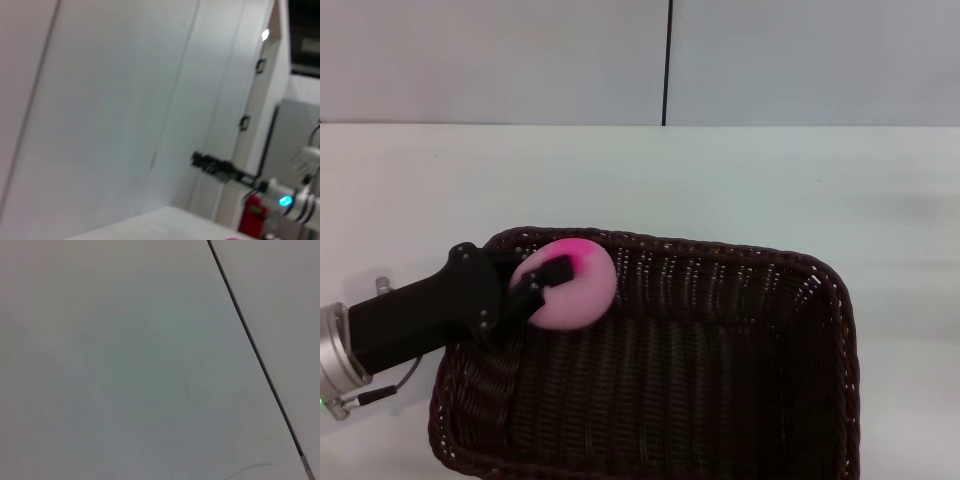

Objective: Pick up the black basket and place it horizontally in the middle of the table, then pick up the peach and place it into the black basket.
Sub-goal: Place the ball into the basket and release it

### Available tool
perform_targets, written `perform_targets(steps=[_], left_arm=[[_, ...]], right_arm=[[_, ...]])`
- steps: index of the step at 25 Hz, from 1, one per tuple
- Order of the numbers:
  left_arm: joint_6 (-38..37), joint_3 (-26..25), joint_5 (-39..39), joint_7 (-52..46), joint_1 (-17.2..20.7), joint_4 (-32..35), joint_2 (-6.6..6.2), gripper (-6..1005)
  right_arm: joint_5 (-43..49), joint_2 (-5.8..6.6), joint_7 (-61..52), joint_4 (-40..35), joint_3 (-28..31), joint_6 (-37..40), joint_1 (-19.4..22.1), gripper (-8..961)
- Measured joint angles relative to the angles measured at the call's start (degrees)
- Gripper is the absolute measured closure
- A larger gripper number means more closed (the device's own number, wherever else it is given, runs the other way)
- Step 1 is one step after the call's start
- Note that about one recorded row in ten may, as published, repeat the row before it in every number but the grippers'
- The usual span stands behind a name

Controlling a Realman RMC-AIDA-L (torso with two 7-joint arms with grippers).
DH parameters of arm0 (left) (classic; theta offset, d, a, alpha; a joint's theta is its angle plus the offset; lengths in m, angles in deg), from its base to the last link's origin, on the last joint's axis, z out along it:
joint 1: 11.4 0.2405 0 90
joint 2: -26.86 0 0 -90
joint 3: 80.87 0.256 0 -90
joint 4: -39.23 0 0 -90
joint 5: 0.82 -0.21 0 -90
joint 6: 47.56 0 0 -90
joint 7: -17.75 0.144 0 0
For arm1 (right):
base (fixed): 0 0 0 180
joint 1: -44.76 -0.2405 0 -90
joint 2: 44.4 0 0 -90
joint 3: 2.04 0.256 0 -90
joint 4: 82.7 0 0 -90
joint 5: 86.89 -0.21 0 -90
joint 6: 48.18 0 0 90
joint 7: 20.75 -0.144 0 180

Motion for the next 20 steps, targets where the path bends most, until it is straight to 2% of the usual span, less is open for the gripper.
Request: perform_targets(steps=[3, 4, 20], left_arm=[[1.75, 0.06, -0.01, 0.13, 0.01, 0.08, -0.03, 924], [4.92, 0.09, -0.08, 0.33, 0.44, 0.83, -0.18, 924], [6.22, 1.62, -0.11, 0.26, -0.23, 1.71, 0.01, 930]], right_arm=[[0.11, 0.0, 0.0, 0.0, -0.01, -0.02, -0.01, 397], [0.11, 0.0, 0.0, 0.0, -0.01, -0.02, 0.05, 397], [0.09, 0.0, 0.47, 0.92, -0.03, -0.02, -0.07, 396]])
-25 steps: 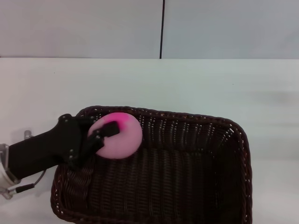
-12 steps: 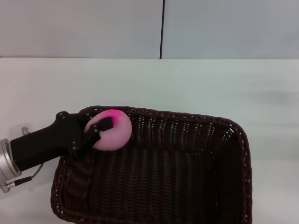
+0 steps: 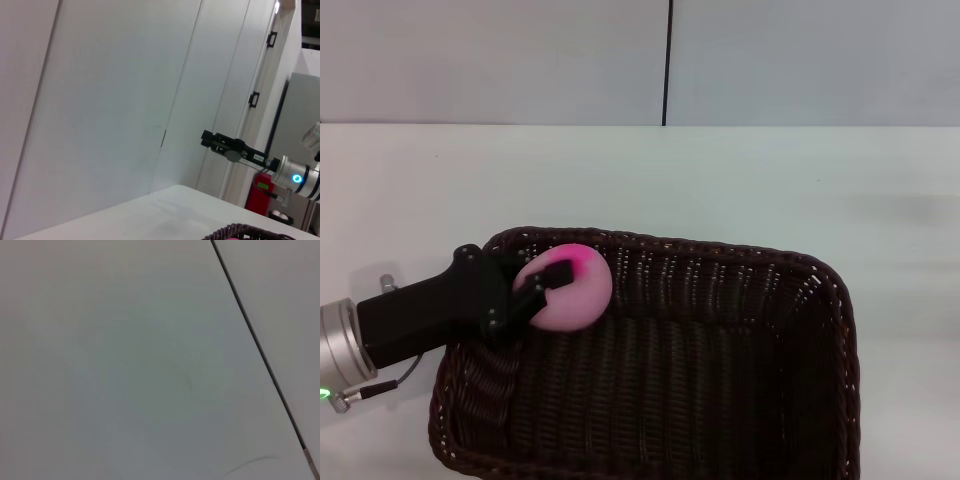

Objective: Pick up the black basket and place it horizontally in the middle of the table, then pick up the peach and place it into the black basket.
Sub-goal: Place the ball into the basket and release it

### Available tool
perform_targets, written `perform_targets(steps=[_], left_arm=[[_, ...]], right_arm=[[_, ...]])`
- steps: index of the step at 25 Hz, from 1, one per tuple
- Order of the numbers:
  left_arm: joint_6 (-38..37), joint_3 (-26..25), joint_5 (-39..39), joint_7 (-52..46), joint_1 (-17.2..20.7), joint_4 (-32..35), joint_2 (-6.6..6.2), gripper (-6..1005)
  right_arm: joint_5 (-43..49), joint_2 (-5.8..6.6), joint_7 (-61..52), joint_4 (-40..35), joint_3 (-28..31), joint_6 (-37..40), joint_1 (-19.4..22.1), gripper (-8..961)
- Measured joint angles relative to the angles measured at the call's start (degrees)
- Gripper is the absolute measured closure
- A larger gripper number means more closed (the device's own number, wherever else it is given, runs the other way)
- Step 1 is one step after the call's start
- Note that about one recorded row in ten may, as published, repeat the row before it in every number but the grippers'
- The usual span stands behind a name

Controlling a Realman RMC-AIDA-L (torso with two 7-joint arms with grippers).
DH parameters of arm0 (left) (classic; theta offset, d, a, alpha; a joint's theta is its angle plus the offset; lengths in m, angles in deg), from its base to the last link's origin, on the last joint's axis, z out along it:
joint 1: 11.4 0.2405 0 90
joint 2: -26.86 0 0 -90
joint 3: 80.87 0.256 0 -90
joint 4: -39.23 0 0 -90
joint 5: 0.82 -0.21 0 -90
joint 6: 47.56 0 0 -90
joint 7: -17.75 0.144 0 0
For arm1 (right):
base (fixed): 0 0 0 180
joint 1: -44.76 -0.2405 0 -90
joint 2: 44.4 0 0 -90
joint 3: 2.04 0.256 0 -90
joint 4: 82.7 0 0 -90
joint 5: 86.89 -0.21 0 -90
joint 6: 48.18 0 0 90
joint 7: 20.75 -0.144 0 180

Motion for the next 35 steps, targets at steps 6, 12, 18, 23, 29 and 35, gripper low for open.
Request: perform_targets(steps=[6, 12, 18, 23, 29, 35], left_arm=[[1.92, 0.74, -0.06, 0.25, -0.41, -0.25, 0.17, 929], [2.61, 0.77, -0.06, 0.33, -1.08, -0.05, 0.21, 930], [5.15, 2.08, -0.05, 1.24, -1.91, -0.05, 0.35, 930], [5.76, 1.97, 0.4, 1.84, -2.12, -0.06, 0.4, 931], [6.63, 1.56, 1.27, 3.52, -2.24, -0.05, 0.38, 931], [7.33, 0.84, 1.67, 4.25, -2.3, 0.05, 0.26, 932]], right_arm=[[-0.03, 0.0, 0.41, 0.42, -0.1, -0.33, -0.39, 396], [-0.02, 0.0, 0.41, 0.49, 0.04, -0.52, -0.24, 397], [-0.08, 0.0, 0.41, 0.67, 0.17, -0.53, -0.21, 396], [-0.08, 0.0, 0.42, 0.74, 0.15, -0.54, -0.3, 396], [-0.15, 0.0, 0.74, 0.81, 0.23, -0.53, -0.4, 396], [-0.17, 0.0, 0.8, 0.85, 0.41, -0.53, -0.42, 396]])
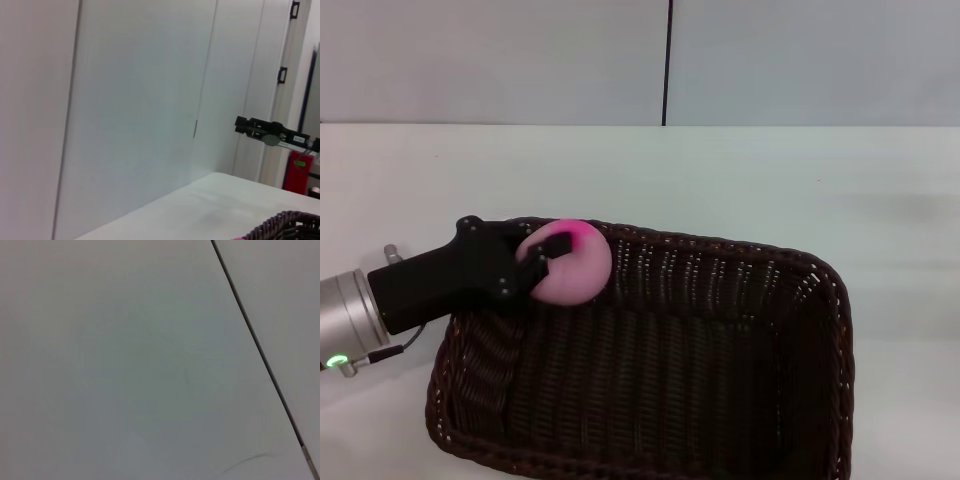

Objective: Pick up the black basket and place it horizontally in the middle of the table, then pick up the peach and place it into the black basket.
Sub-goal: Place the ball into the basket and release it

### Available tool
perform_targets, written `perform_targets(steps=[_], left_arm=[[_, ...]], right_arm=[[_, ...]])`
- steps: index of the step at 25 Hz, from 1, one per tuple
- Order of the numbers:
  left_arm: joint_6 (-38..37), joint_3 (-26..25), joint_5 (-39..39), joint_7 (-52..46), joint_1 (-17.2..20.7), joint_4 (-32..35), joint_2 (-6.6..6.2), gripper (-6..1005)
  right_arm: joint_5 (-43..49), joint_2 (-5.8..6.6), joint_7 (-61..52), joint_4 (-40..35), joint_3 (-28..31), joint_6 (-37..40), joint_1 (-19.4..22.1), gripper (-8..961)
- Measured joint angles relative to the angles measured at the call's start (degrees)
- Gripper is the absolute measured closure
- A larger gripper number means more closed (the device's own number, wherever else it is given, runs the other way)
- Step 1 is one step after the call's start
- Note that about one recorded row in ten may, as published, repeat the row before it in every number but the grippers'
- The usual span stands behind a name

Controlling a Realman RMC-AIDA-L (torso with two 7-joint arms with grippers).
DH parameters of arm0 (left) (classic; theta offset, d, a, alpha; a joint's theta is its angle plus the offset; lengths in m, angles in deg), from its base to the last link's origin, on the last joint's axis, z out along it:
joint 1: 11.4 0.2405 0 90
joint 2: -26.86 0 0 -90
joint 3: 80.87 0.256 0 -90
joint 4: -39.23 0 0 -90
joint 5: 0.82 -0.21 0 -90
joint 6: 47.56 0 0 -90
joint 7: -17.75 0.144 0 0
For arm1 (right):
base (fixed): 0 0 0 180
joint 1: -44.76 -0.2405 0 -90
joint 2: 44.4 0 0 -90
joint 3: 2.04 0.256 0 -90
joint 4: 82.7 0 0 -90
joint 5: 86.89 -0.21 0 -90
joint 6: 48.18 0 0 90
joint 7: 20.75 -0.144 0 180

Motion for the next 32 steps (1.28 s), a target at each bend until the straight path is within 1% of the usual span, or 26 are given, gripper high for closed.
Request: perform_targets(steps=[11, 14, 16, 21, 26, 30, 32], left_arm=[[2.49, -0.32, 1.35, 0.61, 0.42, 0.76, -0.12, 933], [2.83, -1.09, 1.36, 0.62, 0.45, 0.91, -0.14, 933], [3.15, -2.54, 1.4, 0.69, 0.43, 1.23, -0.15, 933], [3.48, -2.92, 1.45, 0.7, 0.39, 1.26, -0.15, 924], [5.51, -3.58, 1.84, 0.72, 0.17, 1.32, -0.14, 914], [4.4, -3.68, 6.32, 0.81, 1.32, 1.32, -0.28, 907], [3.83, -3.68, 7.16, 0.81, 1.62, 1.32, -0.28, 864]], right_arm=[[0.0, 0.0, 0.05, -0.15, 0.0, 0.0, -0.19, 397], [0.0, 0.0, 0.05, -0.19, 0.0, 0.0, -0.19, 397], [0.0, 0.0, 0.06, -0.19, 0.0, 0.0, -0.18, 397], [0.0, 0.0, 0.06, -0.17, 0.01, 0.0, -0.17, 397], [0.0, 0.0, 0.06, -0.1, 0.01, 0.0, -0.06, 397], [0.01, 0.0, 0.1, -0.03, 0.0, 0.0, 0.1, 396], [0.0, 0.0, 0.11, -0.02, 0.0, 0.0, 0.18, 396]])
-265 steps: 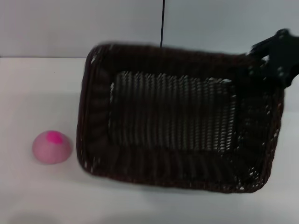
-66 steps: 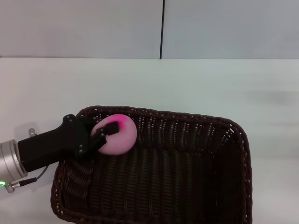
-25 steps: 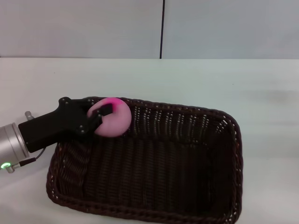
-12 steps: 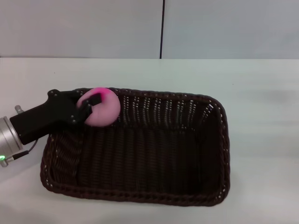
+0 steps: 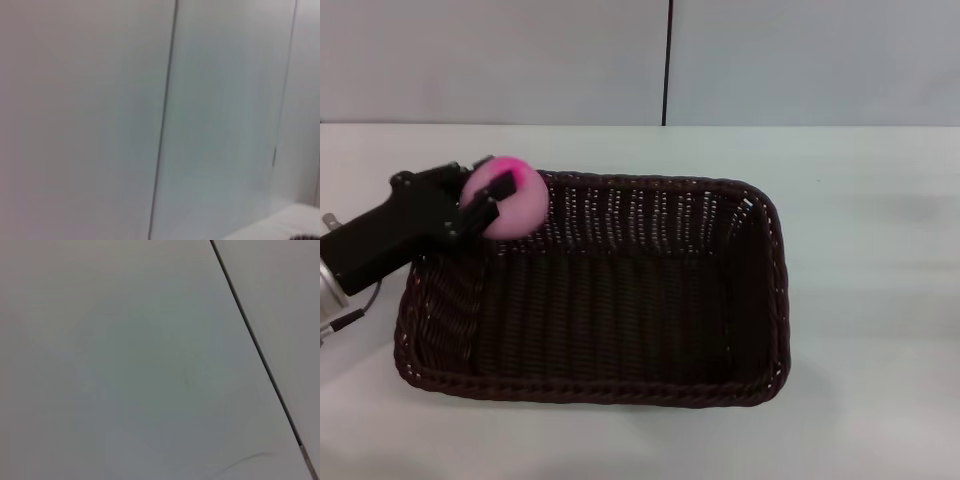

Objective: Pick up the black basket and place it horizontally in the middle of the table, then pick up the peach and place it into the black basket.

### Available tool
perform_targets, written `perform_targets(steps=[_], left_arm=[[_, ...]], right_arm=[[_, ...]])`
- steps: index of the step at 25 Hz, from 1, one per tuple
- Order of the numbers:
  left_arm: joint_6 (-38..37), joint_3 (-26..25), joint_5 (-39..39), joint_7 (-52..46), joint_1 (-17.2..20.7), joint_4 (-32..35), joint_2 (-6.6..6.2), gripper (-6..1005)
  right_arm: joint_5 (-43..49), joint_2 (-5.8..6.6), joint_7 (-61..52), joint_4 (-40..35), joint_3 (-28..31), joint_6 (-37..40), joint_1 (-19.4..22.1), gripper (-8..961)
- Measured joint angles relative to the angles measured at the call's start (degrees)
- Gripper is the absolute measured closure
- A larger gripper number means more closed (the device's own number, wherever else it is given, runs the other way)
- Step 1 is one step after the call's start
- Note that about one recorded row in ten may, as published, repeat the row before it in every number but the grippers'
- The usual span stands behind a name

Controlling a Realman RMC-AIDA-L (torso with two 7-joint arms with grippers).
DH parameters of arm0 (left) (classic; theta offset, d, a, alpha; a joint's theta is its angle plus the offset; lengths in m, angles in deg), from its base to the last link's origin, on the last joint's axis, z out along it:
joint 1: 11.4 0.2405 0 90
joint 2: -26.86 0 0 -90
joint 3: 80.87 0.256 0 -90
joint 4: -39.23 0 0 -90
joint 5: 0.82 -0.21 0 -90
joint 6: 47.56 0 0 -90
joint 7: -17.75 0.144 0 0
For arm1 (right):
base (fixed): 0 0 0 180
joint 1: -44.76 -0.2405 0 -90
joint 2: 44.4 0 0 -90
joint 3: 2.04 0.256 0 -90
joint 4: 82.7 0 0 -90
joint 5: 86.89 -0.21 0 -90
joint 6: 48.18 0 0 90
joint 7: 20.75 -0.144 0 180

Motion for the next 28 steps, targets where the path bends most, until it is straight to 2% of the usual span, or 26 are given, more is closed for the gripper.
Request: perform_targets(steps=[9, 16, 20, 23, 25, 28], left_arm=[[-5.84, -0.01, 1.86, 0.0, 1.56, 0.24, -0.2, 670], [-7.74, -0.09, 3.36, -0.33, 2.4, 0.74, -0.21, 418], [-9.93, -1.75, 8.96, 0.13, 4.23, 0.34, -0.2, 227], [-10.29, -3.05, 11.59, 0.79, 5.03, -0.38, -0.11, 186], [-10.56, -7.38, 17.58, 3.9, 6.76, -4.65, 0.01, 186], [-10.59, -10.05, 20.02, 5.59, 7.56, -7.19, 0.0, 186]], right_arm=[[0.0, 0.0, 0.03, 0.01, 0.0, 0.0, 0.11, 397], [0.0, 0.0, 0.04, 0.05, 0.0, 0.0, 0.08, 396], [0.0, 0.0, 0.03, 0.41, -0.01, 0.04, 0.13, 396], [0.01, 0.0, 0.02, 0.56, 0.0, 0.19, 0.14, 396], [0.01, -0.04, 0.02, 0.56, 0.02, 0.28, 0.17, 396], [-0.24, -0.2, 0.02, 0.59, 0.39, 0.35, 0.22, 396]])
